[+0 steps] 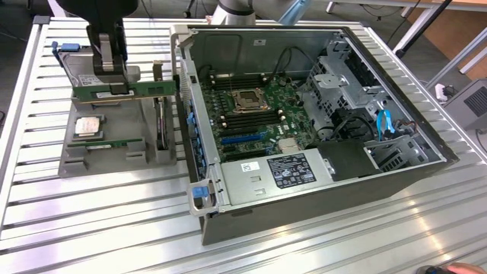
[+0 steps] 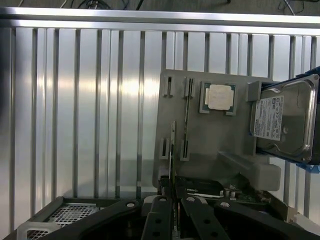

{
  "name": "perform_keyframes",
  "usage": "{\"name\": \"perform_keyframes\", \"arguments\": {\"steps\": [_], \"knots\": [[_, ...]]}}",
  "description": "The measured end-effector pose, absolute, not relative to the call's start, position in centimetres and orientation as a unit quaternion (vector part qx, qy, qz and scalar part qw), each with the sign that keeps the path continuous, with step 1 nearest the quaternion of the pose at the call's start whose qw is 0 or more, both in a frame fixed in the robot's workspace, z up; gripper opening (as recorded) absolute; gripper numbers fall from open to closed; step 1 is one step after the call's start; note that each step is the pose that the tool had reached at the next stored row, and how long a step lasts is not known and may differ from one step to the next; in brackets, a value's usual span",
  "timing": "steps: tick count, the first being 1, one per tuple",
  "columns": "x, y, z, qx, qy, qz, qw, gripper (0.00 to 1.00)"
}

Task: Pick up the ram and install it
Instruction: 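Pick up the ram and move it above insertion slot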

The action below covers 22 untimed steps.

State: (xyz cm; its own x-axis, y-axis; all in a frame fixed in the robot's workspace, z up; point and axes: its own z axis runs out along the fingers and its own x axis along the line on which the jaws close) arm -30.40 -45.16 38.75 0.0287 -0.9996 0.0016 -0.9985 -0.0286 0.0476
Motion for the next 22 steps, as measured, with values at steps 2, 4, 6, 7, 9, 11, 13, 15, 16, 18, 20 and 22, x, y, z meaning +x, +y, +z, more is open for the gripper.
{"name": "perform_keyframes", "arguments": {"steps": [2,4,6,7,9,11,13,15,16,18,20,22], "knots": [[-30.1,-45.2,38.7,0.717,-0.697,-0.016,0.018,0.13],[-29.9,-45.2,38.7,0.717,-0.697,-0.016,0.018,0.13],[-29.7,-45.2,38.7,0.717,-0.697,-0.016,0.018,0.13],[-29.6,-45.2,38.7,0.717,-0.697,-0.016,0.018,0.13],[-29.1,-45.2,38.7,0.717,-0.697,-0.016,0.018,0.13],[-28.7,-45.2,38.7,0.717,-0.697,-0.016,0.018,0.13],[-28.3,-45.2,38.7,0.717,-0.697,-0.016,0.018,0.13],[-28.0,-45.2,38.7,0.717,-0.697,-0.016,0.018,0.13],[-27.8,-45.2,38.7,0.717,-0.697,-0.016,0.018,0.13],[-27.6,-45.2,38.7,0.717,-0.697,-0.016,0.018,0.13],[-27.3,-45.2,38.7,0.717,-0.697,-0.016,0.018,0.13],[-27.0,-45.2,38.7,0.717,-0.697,-0.016,0.018,0.13]]}}
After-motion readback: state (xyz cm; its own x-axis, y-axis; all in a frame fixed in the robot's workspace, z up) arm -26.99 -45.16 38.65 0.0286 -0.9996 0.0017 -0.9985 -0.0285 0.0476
